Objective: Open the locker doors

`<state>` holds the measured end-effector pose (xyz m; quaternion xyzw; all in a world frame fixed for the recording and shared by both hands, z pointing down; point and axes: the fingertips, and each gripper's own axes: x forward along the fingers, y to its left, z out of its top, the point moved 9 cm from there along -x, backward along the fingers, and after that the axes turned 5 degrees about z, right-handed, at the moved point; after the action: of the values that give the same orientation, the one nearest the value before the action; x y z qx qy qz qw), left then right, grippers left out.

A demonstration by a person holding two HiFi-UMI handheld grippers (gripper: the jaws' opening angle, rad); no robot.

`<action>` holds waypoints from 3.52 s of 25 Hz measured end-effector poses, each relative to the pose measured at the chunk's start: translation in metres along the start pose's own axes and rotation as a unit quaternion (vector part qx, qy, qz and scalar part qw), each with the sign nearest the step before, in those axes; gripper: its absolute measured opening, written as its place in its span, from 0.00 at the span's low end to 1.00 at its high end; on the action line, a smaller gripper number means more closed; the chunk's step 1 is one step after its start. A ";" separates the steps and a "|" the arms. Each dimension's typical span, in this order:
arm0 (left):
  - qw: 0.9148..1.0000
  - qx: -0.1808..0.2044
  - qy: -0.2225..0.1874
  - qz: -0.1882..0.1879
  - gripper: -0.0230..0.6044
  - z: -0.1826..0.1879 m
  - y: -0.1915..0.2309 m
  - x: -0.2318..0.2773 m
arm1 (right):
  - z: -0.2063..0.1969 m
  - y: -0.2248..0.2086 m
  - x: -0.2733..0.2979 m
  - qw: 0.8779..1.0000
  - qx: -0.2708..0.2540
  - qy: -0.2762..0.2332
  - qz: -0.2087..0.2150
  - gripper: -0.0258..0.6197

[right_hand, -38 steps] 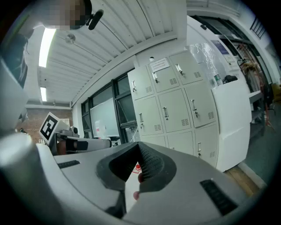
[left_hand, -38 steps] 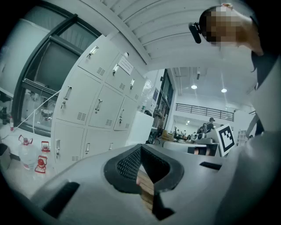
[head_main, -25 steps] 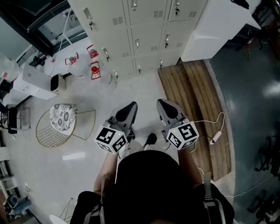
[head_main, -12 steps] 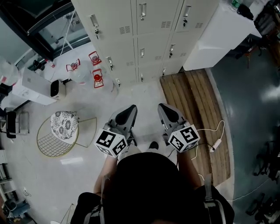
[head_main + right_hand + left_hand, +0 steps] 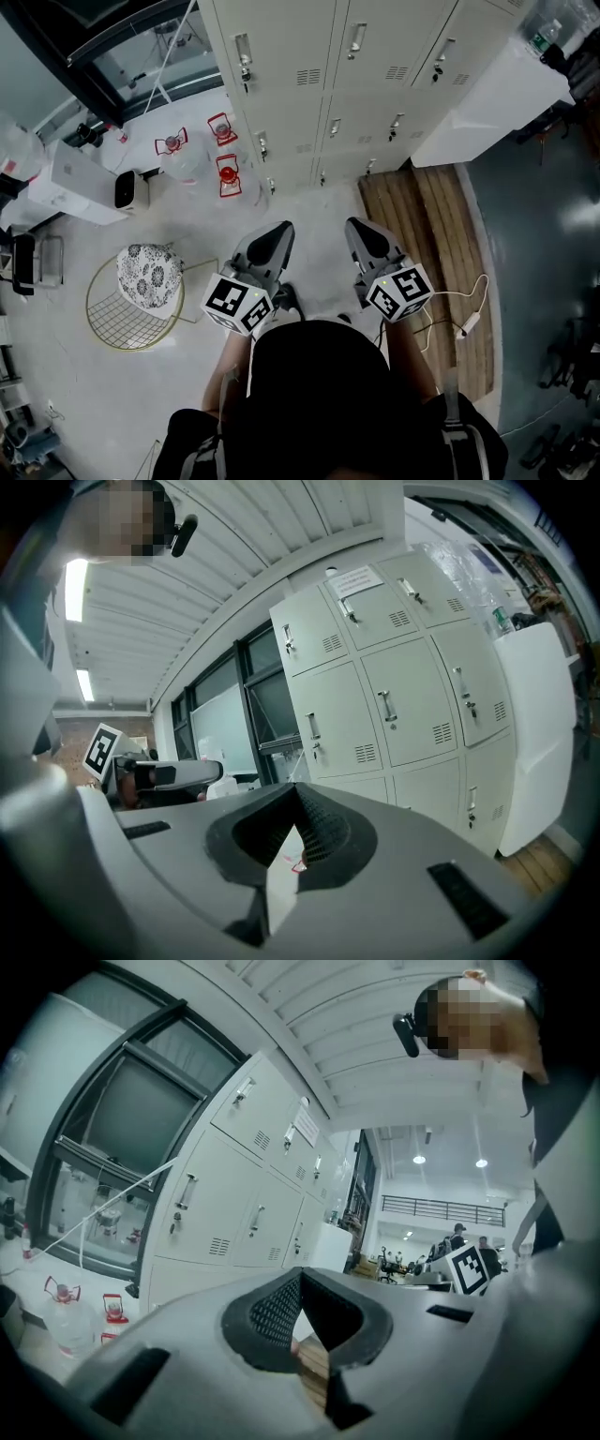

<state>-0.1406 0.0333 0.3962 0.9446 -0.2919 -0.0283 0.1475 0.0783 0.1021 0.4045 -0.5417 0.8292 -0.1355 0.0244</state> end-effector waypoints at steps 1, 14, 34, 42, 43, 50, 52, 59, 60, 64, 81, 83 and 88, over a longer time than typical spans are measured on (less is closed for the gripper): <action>1.000 -0.001 -0.004 -0.001 0.06 0.003 0.010 -0.001 | 0.000 0.002 0.010 1.000 -0.002 0.003 -0.001 0.04; 1.000 -0.007 0.002 0.009 0.06 0.023 0.102 -0.010 | 0.001 0.021 0.099 1.000 -0.003 0.023 -0.014 0.04; 0.995 -0.021 -0.015 0.095 0.06 0.041 0.136 0.022 | 0.035 -0.019 0.210 0.995 -0.027 0.037 0.085 0.04; 0.985 -0.007 -0.041 0.166 0.06 0.058 0.148 0.049 | 0.065 -0.057 0.272 0.992 -0.051 0.034 0.115 0.05; 0.984 -0.012 -0.044 0.172 0.06 0.058 0.148 0.053 | 0.068 -0.061 0.279 0.991 -0.054 0.034 0.120 0.05; 0.975 -0.008 -0.059 0.216 0.06 0.060 0.149 0.071 | 0.081 -0.086 0.320 0.984 -0.075 0.034 0.158 0.05; 0.972 -0.012 -0.063 0.226 0.06 0.062 0.149 0.075 | 0.085 -0.092 0.330 0.982 -0.079 0.034 0.168 0.05; 0.963 -0.018 -0.064 0.259 0.06 0.058 0.148 0.083 | 0.101 -0.104 0.362 0.978 -0.097 0.021 0.185 0.07; 0.963 -0.019 -0.063 0.262 0.06 0.057 0.148 0.083 | 0.103 -0.105 0.367 0.978 -0.099 0.020 0.184 0.08; 0.959 -0.018 -0.058 0.276 0.06 0.056 0.146 0.079 | 0.107 -0.106 0.385 0.979 -0.102 0.019 0.176 0.12; 0.952 -0.025 -0.060 0.300 0.06 0.054 0.150 0.074 | 0.112 -0.103 0.440 0.978 -0.134 0.034 0.156 0.22; 0.950 -0.028 -0.060 0.304 0.06 0.053 0.151 0.073 | 0.113 -0.103 0.444 0.978 -0.134 0.035 0.155 0.22; 0.949 -0.032 -0.061 0.309 0.06 0.053 0.154 0.071 | 0.113 -0.103 0.451 0.978 -0.132 0.038 0.160 0.22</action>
<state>-0.1725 -0.1411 0.3936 0.7995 -0.5768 -0.0483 0.1606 0.0057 -0.3673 0.3694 -0.3946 0.9162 -0.0399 -0.0573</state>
